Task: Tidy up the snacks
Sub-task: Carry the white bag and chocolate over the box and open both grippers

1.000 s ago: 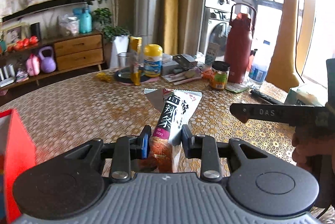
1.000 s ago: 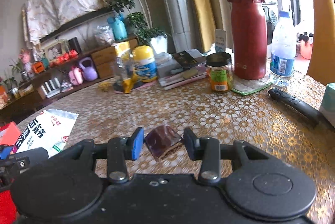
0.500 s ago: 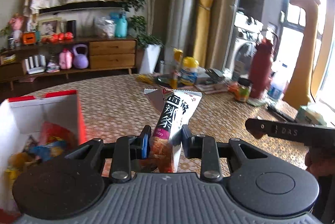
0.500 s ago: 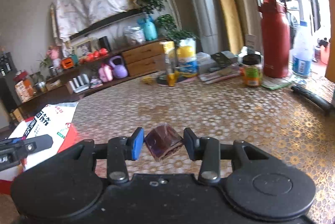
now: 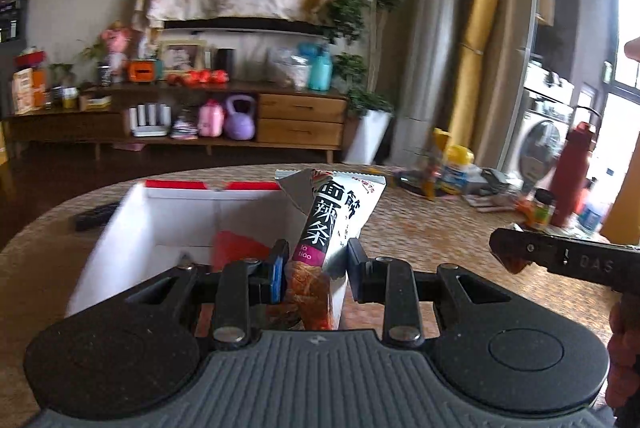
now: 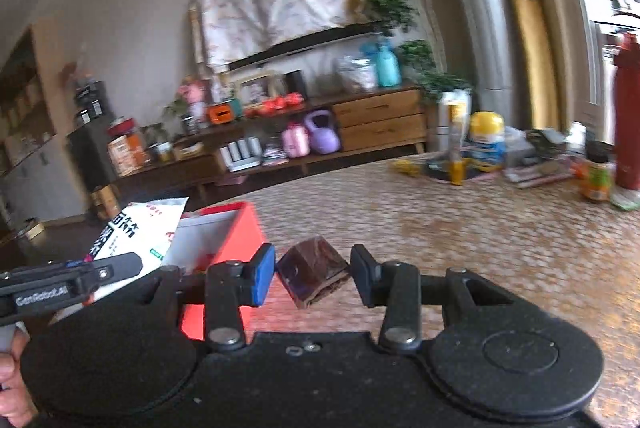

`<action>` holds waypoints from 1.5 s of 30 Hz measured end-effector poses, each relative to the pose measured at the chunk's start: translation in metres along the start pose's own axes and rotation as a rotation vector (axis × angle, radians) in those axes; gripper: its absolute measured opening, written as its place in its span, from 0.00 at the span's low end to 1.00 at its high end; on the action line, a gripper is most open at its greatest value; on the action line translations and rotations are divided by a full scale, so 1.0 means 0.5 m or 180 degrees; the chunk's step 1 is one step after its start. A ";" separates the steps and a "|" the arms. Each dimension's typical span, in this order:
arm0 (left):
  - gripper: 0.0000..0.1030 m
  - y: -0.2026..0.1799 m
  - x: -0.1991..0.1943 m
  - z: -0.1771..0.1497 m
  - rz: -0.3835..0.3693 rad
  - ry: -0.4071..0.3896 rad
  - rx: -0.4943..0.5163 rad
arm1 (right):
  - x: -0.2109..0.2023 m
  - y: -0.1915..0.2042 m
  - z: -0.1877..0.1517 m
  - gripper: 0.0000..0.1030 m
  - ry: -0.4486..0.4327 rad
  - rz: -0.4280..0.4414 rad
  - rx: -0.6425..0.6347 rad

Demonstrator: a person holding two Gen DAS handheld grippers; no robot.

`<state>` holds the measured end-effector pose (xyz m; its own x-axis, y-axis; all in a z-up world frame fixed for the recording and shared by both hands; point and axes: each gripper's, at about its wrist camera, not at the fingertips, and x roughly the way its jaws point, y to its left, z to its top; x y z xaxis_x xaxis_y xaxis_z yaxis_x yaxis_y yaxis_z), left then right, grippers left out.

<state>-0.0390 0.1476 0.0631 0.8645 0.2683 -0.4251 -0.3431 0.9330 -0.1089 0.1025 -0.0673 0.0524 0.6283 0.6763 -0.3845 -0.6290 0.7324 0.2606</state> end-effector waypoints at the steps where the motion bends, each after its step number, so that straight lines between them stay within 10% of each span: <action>1: 0.28 0.014 -0.005 0.001 0.0043 -0.0021 -0.0024 | 0.005 0.014 0.000 0.39 0.0007 0.0042 -0.0034; 26: 0.28 0.214 0.071 -0.056 0.0582 0.0510 -0.0284 | 0.234 0.299 0.038 0.39 0.0480 0.0880 -0.0814; 45: 0.42 0.228 0.117 -0.051 0.0559 0.0747 -0.0170 | 0.369 0.361 0.000 0.40 0.1109 0.0703 -0.0967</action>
<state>-0.0370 0.2636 0.0029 0.6838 0.3558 -0.6370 -0.5040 0.8617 -0.0597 0.1050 0.1896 0.0284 0.3080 0.7082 -0.6352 -0.8667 0.4843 0.1196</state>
